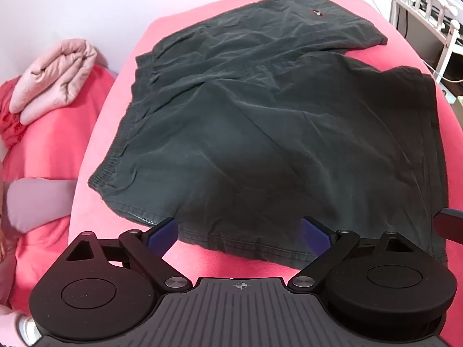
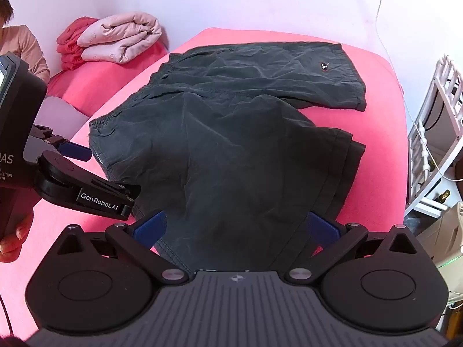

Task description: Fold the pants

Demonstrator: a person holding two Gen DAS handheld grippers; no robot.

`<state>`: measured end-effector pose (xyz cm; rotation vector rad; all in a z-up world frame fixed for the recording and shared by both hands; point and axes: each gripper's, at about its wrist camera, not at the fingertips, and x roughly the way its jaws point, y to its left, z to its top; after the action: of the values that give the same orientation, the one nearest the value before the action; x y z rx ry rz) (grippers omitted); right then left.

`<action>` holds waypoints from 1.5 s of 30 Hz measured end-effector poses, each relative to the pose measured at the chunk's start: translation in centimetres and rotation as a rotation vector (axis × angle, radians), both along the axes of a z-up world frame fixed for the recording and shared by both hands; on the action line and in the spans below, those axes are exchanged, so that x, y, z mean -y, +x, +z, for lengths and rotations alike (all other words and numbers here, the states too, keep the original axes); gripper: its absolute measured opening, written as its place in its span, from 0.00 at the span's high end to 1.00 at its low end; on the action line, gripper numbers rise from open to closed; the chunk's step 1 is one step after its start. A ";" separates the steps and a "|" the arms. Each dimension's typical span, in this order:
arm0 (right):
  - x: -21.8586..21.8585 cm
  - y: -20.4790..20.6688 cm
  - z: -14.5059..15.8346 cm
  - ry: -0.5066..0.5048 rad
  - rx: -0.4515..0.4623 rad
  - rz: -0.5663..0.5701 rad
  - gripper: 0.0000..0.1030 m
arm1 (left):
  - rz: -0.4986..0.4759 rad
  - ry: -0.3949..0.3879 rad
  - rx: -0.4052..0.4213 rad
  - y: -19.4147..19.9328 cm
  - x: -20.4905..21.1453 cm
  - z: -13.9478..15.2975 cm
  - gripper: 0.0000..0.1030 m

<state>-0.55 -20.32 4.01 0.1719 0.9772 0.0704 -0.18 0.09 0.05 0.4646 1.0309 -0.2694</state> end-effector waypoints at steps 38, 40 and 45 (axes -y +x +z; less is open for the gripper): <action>-0.1 -0.5 -1.4 0.004 -0.032 0.013 0.00 | -0.004 0.019 0.006 -0.3 0.0 -0.4 0.00; -0.1 -0.6 -1.5 0.002 -0.033 0.013 0.00 | -0.003 0.017 0.005 -0.3 -0.1 -0.5 0.00; -0.1 -0.7 -1.6 0.006 -0.041 0.012 0.00 | -0.006 0.019 0.002 -0.3 -0.1 -0.7 0.00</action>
<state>-1.25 -20.24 2.37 0.1734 1.0194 0.0810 -0.50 0.17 -0.66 0.4852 1.0315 -0.2641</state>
